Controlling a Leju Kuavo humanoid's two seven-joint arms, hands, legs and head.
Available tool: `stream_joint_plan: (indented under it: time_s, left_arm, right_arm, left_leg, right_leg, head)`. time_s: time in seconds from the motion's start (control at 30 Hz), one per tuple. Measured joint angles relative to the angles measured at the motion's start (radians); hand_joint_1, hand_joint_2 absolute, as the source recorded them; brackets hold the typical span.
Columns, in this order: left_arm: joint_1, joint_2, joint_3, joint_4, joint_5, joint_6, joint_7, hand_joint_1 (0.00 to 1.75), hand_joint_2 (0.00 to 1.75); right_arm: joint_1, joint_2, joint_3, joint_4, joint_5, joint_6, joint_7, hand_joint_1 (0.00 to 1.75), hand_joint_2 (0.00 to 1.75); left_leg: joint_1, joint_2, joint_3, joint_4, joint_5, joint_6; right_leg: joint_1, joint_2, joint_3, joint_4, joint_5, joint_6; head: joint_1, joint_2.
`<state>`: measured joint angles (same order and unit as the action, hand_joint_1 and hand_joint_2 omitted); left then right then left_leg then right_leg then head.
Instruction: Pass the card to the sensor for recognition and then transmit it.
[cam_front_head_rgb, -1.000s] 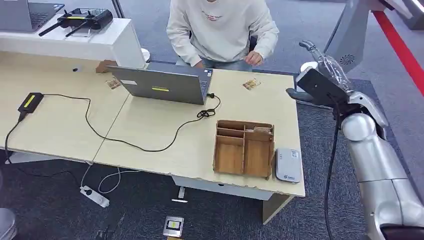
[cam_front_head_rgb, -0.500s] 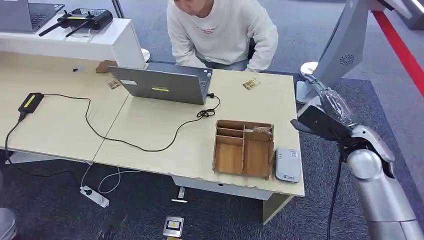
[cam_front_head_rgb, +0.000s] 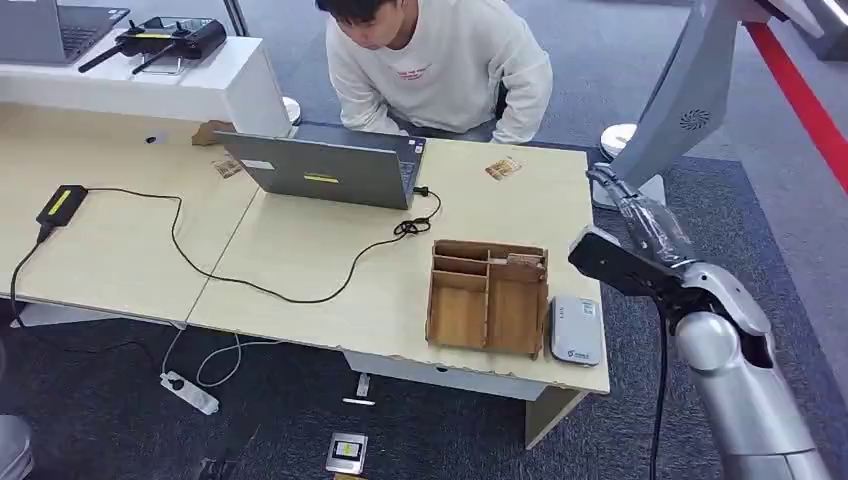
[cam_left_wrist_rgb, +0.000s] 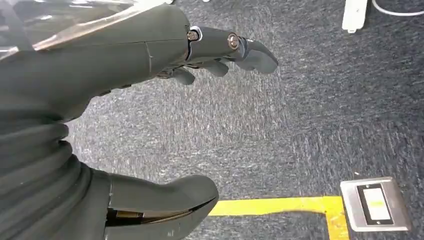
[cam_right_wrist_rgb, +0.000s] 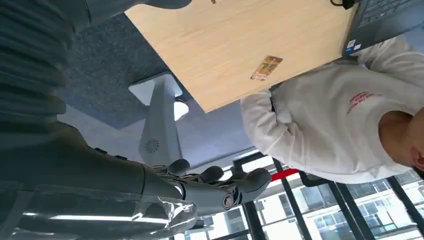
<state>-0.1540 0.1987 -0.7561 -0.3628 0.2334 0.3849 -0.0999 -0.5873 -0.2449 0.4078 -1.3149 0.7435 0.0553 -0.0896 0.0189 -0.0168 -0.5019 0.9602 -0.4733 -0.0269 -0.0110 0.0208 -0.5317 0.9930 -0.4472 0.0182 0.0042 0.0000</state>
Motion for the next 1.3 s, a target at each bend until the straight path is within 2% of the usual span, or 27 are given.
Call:
stream_joint_plan:
  time_s: [0.5, 0.67, 0.93, 1.17, 1.3]
  left_arm:
    - [-0.008, 0.0, -0.007, 0.0, -0.021, 0.0, 0.014, 0.0, 1.75]
    - [-0.018, 0.0, -0.011, 0.0, -0.06, -0.004, 0.032, 0.0, 1.75]
    - [-0.042, 0.0, -0.02, -0.001, -0.119, -0.025, 0.053, 0.0, 1.75]
    - [-0.048, 0.0, -0.024, -0.004, -0.149, -0.026, 0.063, 0.0, 1.75]
    - [-0.049, 0.0, -0.024, -0.004, -0.163, -0.028, 0.064, 0.0, 1.75]
  right_arm:
    - [-0.018, 0.028, 0.018, 0.1, 0.013, -0.022, -0.005, 0.0, 1.75]
    - [-0.02, 0.031, 0.024, 0.125, 0.054, -0.042, -0.005, 0.0, 1.75]
    - [-0.038, 0.044, 0.041, 0.187, 0.167, -0.114, -0.001, 0.0, 1.75]
    - [-0.045, 0.06, 0.046, 0.225, 0.179, -0.128, -0.005, 0.0, 1.75]
    - [-0.053, 0.072, 0.051, 0.241, 0.23, -0.138, -0.021, 0.0, 1.75]
  left_leg:
    - [0.0, 0.0, 0.0, 0.0, 0.0, 0.0]
    - [0.0, 0.0, 0.0, 0.0, 0.0, 0.0]
    - [0.0, 0.0, 0.0, 0.0, 0.0, 0.0]
    - [0.0, 0.0, 0.0, 0.0, 0.0, 0.0]
    - [0.0, 0.0, 0.0, 0.0, 0.0, 0.0]
  right_leg:
    - [0.0, 0.0, 0.0, 0.0, 0.0, 0.0]
    - [0.0, 0.0, 0.0, 0.0, 0.0, 0.0]
    - [0.0, 0.0, 0.0, 0.0, 0.0, 0.0]
    - [0.0, 0.0, 0.0, 0.0, 0.0, 0.0]
    - [0.0, 0.0, 0.0, 0.0, 0.0, 0.0]
  head:
    - [0.0, 0.0]
    - [0.0, 0.0]
    - [0.0, 0.0]
    - [0.0, 0.0]
    - [0.0, 0.0]
